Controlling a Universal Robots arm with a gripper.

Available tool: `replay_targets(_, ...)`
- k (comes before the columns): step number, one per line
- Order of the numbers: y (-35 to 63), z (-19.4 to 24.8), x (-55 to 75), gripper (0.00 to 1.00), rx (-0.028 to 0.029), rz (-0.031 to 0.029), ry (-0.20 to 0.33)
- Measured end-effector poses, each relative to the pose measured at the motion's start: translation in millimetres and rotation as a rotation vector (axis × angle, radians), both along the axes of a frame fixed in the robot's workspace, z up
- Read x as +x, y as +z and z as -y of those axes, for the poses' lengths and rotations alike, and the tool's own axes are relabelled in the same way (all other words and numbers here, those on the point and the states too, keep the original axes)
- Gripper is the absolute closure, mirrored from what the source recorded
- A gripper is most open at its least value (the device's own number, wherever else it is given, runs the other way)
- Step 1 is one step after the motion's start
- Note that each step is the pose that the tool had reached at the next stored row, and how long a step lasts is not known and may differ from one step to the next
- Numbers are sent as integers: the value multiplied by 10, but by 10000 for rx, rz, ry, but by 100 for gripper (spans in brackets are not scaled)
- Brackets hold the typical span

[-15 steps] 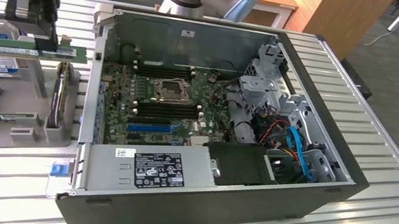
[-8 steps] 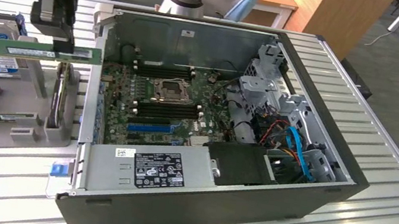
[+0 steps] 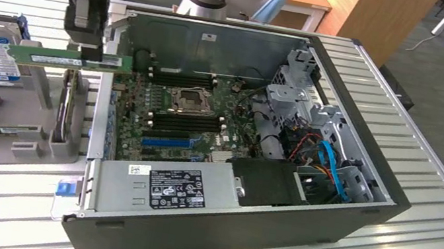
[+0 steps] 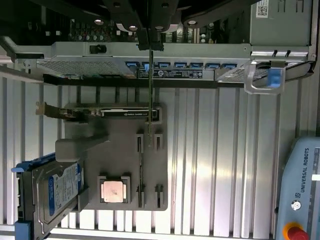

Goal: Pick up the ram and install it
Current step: 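Pick up the ram and move it above insertion slot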

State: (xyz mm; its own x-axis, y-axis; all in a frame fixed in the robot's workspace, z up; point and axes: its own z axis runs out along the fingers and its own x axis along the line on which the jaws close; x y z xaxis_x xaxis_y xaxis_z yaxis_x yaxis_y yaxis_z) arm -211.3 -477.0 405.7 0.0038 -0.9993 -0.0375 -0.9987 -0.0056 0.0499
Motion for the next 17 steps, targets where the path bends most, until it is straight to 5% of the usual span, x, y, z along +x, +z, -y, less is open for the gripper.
replay_targets(17, 0, 0, 500, 89, 0, -7, 1)
